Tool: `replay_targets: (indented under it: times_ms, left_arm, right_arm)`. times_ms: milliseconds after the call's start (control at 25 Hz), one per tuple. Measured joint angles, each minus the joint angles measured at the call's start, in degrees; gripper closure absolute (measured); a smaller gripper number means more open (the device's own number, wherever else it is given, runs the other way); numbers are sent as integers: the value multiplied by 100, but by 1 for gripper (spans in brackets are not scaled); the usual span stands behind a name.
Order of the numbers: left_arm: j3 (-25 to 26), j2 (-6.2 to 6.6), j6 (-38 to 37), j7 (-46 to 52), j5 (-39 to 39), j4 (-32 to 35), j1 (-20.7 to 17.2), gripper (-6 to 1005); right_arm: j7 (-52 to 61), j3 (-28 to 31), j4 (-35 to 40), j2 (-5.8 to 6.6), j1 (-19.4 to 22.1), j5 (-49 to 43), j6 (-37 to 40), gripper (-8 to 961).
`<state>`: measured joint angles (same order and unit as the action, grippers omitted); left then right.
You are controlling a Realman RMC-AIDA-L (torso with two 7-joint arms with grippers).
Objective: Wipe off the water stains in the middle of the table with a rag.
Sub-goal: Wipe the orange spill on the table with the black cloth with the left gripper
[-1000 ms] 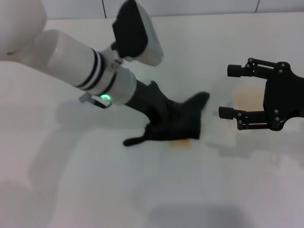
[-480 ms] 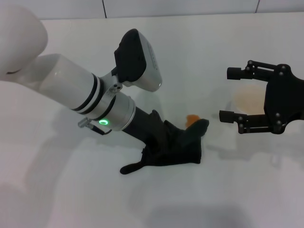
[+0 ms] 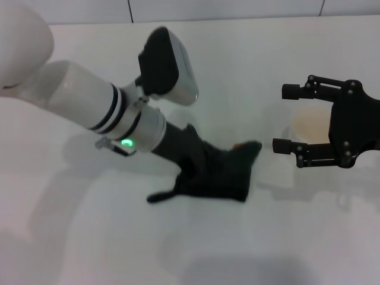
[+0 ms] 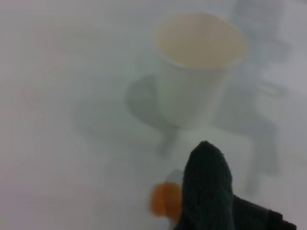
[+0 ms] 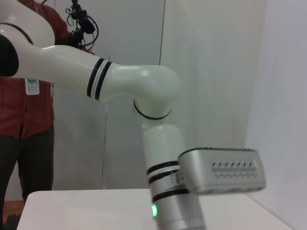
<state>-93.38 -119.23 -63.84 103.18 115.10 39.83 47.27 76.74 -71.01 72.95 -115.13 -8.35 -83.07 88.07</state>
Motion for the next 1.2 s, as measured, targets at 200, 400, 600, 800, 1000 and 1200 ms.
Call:
replay_targets:
  times_ms: [200,400,600,800,1000,1200]
  left_arm:
    - [574,9,295,-22,389,47,56,932]
    - [648,14,658,-39,484,54,130,932]
    - [627,1,952,-81,510,12,199,932]
    - [569,-40,995,-207,386,-8,231,933]
    - [99,-46,1028,-247,-26,-14,218,933]
    - [-211,-55,1068,-262,-267,-171,180,932]
  right_arm:
    - [7,14,-27,0,0,5,0,116]
    - [7,28,-56,0,0,7,7,117]
    - [6,33,-68,0,0,11,9,117]
    - [11,35,-71,0,10,11,9,117]
    - [28,35,-69,0,51,11,9,118]
    - [43,35,-32,0,76,9,64,118]
